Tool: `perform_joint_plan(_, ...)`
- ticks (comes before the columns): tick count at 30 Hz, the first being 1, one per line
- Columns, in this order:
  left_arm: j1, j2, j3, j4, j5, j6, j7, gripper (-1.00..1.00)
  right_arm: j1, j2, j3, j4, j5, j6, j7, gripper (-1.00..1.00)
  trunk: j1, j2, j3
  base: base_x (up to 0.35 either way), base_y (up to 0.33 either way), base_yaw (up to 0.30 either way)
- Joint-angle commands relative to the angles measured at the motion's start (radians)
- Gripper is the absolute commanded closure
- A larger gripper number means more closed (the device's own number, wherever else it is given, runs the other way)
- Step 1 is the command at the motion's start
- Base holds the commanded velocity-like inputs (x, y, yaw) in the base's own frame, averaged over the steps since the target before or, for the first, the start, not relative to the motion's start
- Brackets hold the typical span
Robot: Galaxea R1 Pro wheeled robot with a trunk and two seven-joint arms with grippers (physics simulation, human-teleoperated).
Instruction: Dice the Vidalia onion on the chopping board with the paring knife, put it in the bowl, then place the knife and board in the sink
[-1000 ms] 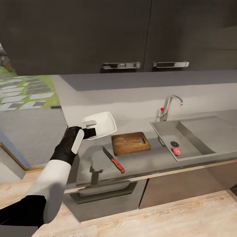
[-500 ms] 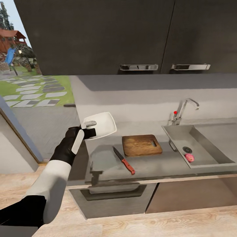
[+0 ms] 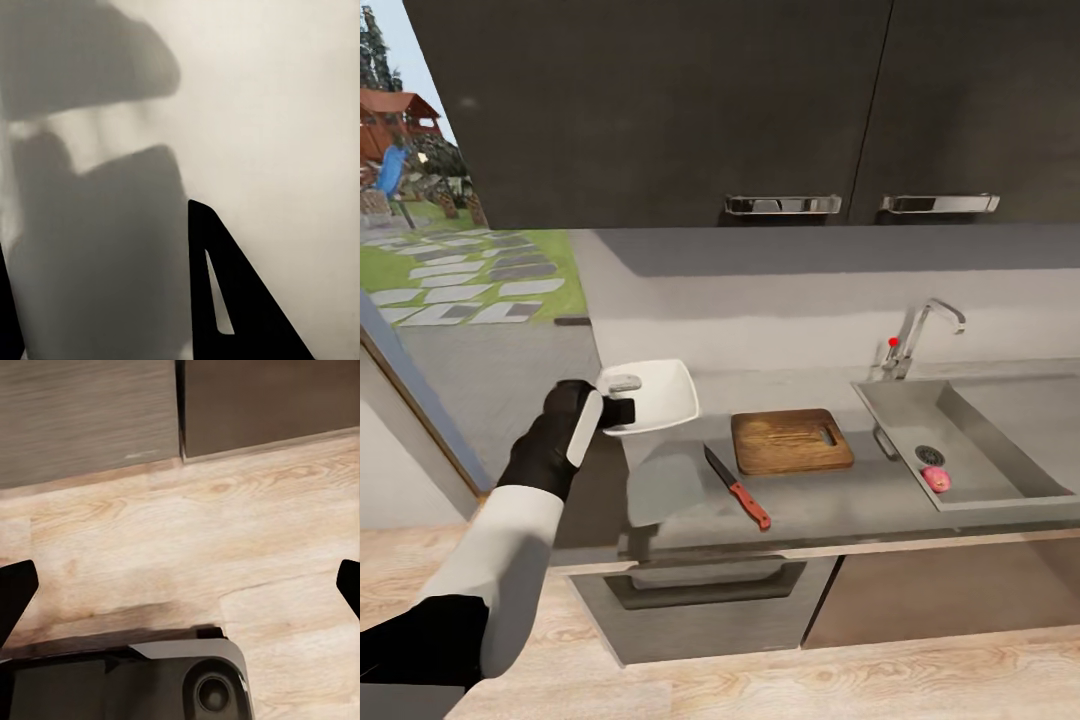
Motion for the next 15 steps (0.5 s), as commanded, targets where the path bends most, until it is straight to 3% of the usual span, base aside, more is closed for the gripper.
perform_joint_plan(1, -0.001, 0.0, 0.002, -0.005, 0.008, 0.005, 0.009, 1.0, 0.0, 0.001, 0.002, -0.004, -0.007, -0.001, 0.001, -1.0, 0.001, -0.002, -0.002, 0.0, 0.0, 0.0)
perform_joint_plan(11, -0.001, 0.009, 0.001, -0.004, -0.011, 0.009, 0.009, 1.0, 0.0, 0.0, 0.002, 0.004, -0.004, -0.001, 0.005, -1.0, 0.001, -0.002, -0.002, 0.0, 0.0, 0.0)
perform_joint_plan(15, -0.001, 0.019, 0.0, 0.043, -0.025, 0.01, 0.008, 1.0, 0.0, -0.002, 0.002, 0.007, -0.004, -0.001, 0.008, -1.0, 0.001, -0.002, -0.002, 0.0, 0.0, 0.0)
